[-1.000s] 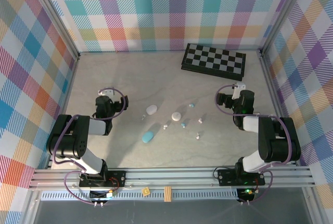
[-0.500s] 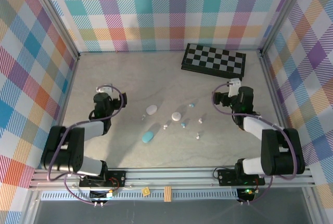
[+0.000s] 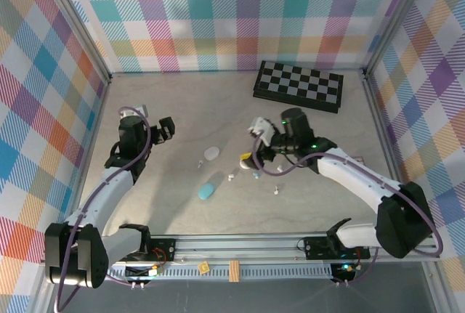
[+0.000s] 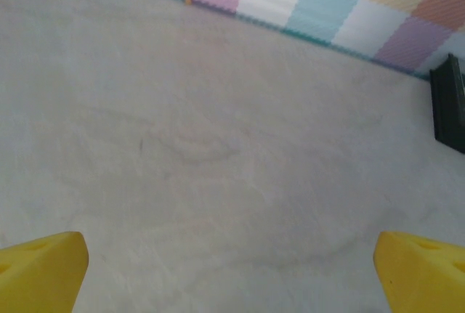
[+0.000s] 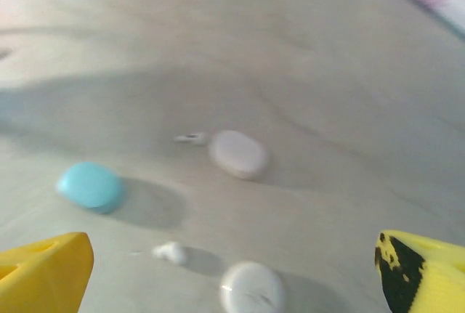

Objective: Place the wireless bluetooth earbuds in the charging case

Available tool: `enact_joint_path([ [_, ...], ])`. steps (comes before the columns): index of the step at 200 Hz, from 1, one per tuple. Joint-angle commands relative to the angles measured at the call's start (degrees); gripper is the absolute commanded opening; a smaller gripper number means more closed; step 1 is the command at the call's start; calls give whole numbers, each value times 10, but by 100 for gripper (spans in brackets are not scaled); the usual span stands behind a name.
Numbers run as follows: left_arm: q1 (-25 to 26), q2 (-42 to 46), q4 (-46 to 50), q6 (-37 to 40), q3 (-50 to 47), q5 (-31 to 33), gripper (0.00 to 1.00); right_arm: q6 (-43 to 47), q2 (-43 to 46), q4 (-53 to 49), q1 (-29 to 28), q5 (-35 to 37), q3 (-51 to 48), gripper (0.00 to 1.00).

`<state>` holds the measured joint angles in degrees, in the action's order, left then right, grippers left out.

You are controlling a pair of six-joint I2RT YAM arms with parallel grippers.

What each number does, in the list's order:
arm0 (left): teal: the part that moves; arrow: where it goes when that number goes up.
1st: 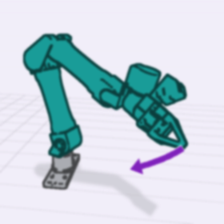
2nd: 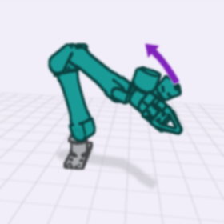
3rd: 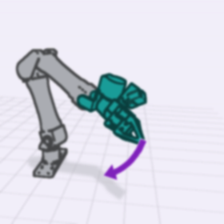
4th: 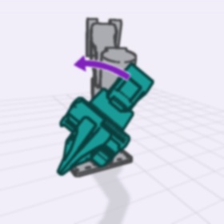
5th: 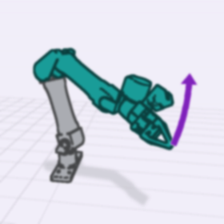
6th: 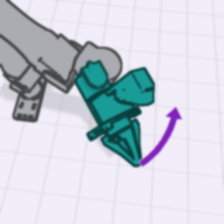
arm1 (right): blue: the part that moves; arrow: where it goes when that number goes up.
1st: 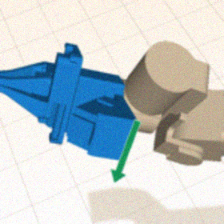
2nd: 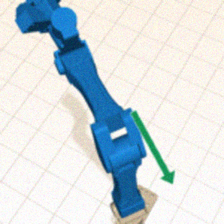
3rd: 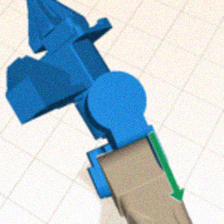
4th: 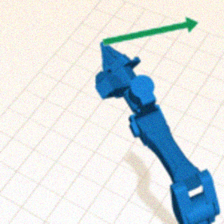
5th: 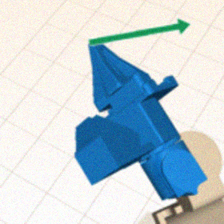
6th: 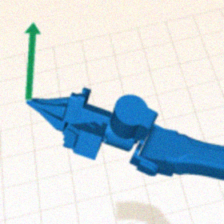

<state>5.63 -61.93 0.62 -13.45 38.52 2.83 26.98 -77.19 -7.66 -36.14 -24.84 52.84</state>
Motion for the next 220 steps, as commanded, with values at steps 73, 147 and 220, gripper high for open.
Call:
enact_joint_path([
  [73,5,104,162,-48,-1,-1,100,225,-256,-153,-191,72,170,99],
  [147,6,107,177,-40,3,-3,100,239,-357,-166,-222,86,236,88],
  [220,6,104,178,-38,7,-7,100,244,-384,-171,-223,96,244,63],
])
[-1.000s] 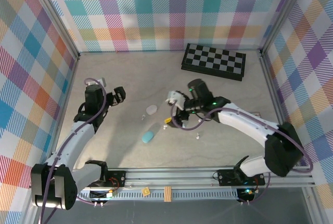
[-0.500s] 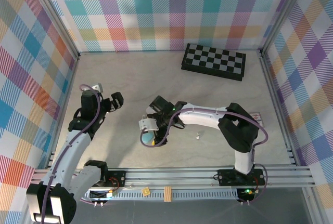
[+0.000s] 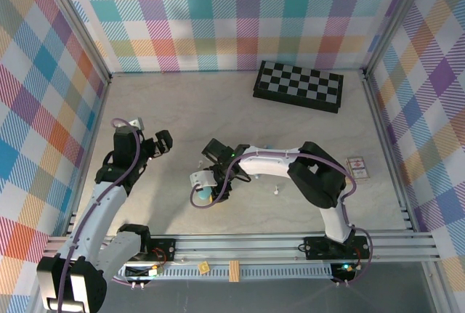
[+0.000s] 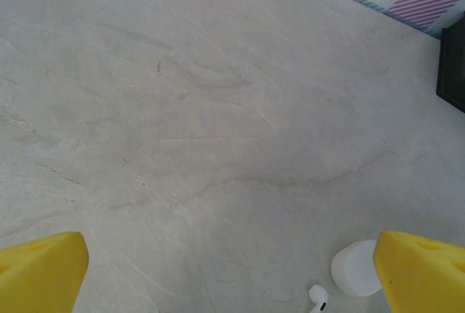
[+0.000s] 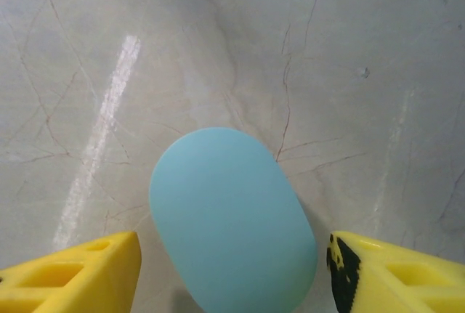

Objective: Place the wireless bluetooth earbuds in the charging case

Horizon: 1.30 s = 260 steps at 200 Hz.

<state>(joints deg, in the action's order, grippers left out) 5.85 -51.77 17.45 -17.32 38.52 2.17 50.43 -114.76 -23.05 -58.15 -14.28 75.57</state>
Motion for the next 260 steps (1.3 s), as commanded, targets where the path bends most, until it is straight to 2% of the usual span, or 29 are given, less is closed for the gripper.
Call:
enact_joint_path([
  [1,4,2,9,0,7,-1,100,9,-9,-16,-2,-10,17,63],
  [43,3,2,9,-1,9,-3,100,7,-11,-17,-2,-7,18,45],
  [72,4,1,9,-3,8,-2,100,-1,-5,-14,-2,-14,14,39],
  [116,7,5,-10,-2,-6,-30,100,-46,35,20,15,-33,-24,38],
  [132,11,10,-57,4,-19,-62,100,-70,61,37,29,-41,-44,38],
  [177,52,22,-150,36,-45,-61,100,-108,139,61,92,-80,-91,38],
  [219,122,22,-247,109,-58,-124,100,-130,212,21,161,-113,-102,37],
  [245,171,20,-336,205,-87,-215,100,-134,254,-7,192,-130,-103,37],
  [260,196,11,-357,253,-93,-265,100,-138,274,-24,208,-137,-99,37],
])
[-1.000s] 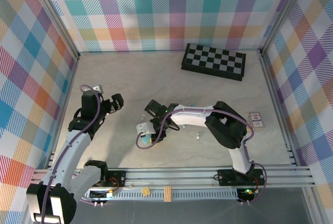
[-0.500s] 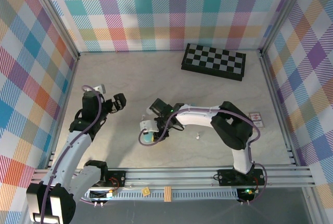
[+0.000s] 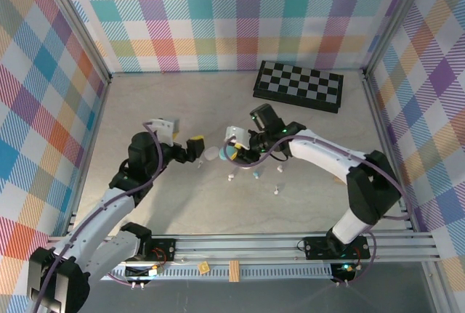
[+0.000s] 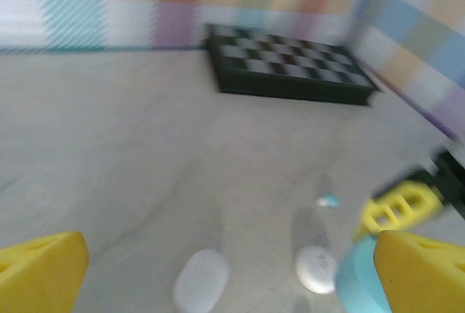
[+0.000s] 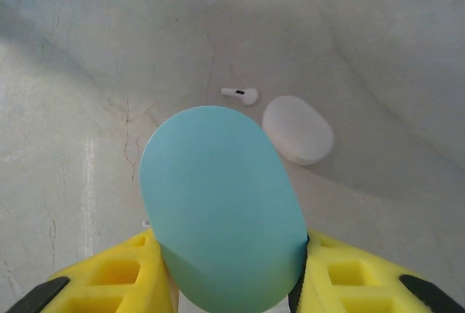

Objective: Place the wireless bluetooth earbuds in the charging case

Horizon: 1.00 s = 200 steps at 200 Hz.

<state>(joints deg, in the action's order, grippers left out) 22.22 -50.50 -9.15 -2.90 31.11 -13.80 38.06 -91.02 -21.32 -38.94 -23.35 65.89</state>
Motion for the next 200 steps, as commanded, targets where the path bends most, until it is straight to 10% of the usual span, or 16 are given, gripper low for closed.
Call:
enact_joint_path([
  [1,34,-3,-92,111,-19,-108,100,-14,36,-41,15,-47,-2,37],
  [104,103,-96,-152,175,-1,-221,97,-23,109,-86,34,-133,24,34],
  [200,119,-117,-224,159,-4,-228,69,-41,120,-67,36,-176,29,32],
])
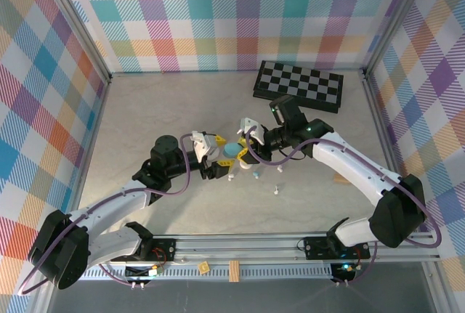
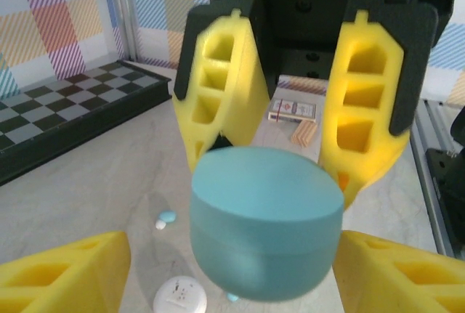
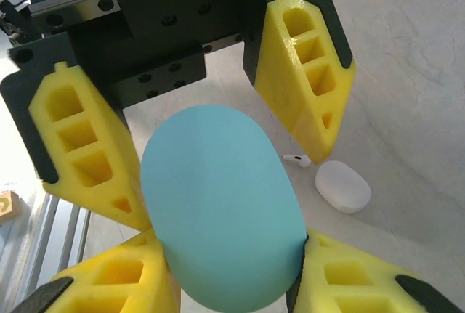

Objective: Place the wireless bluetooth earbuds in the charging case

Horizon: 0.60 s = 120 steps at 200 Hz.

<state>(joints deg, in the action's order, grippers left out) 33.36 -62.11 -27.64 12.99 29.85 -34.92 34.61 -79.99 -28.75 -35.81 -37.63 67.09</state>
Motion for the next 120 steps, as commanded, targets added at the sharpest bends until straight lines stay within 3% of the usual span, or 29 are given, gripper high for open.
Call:
enact_joint_path([
  [1,8,-1,-38,0,9,-17,68,-6,10,7,5,-33,17,32],
  [69,14,-1,-17,6,18,-23,47,-5,6,6,5,-31,15,32],
  [120,15,4,-10,8,20,-22,45,1,-3,-2,5,-27,17,32],
])
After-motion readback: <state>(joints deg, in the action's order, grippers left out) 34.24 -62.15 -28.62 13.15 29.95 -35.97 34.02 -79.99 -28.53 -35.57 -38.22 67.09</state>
